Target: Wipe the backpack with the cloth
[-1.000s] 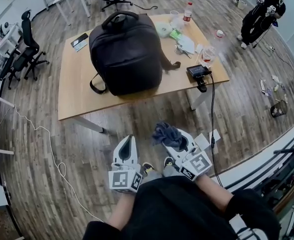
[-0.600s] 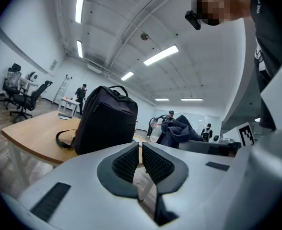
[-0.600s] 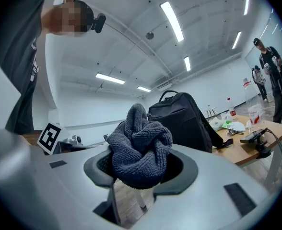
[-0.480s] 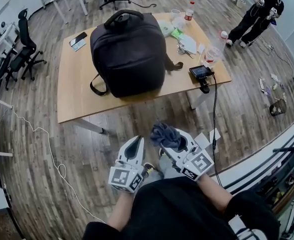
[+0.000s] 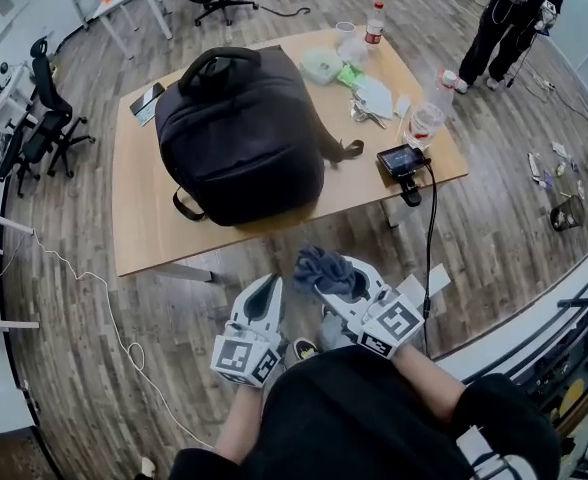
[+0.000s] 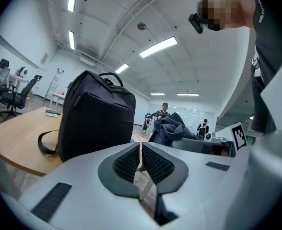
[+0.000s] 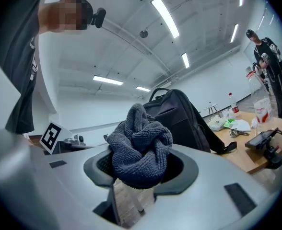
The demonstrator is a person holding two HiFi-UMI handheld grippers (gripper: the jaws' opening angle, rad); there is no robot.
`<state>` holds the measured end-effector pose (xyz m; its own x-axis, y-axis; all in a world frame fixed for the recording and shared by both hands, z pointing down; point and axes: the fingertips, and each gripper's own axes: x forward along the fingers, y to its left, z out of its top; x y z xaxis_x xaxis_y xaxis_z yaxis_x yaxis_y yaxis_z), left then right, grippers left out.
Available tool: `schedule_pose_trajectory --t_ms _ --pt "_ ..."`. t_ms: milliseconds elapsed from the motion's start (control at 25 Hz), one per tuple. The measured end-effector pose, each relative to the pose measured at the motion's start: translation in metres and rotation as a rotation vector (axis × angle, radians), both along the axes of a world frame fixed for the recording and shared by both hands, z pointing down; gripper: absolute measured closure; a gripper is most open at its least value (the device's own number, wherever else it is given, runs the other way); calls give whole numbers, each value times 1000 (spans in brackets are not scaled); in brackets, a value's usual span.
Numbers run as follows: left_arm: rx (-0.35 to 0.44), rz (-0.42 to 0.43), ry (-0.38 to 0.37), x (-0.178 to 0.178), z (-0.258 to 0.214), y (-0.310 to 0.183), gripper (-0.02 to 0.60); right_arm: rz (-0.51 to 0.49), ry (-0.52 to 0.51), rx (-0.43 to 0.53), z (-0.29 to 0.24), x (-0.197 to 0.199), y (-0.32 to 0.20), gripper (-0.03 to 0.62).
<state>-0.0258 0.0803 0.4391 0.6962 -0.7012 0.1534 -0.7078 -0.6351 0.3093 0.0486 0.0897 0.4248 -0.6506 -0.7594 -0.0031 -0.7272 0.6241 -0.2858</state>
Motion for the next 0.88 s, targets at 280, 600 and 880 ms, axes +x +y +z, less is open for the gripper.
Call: schedule_pose_trajectory --t_ms 280,600,880 --pt "17 -198 -15 -17 -5 -61 565 -27 17 12 2 24 -41 419" --pt "55 -251 -64 -7 -10 -90 565 -80 -5 17 0 41 -74 419" --pt "44 -254 -87 -6 -8 -102 565 -46 30 -12 -1 44 -93 419"
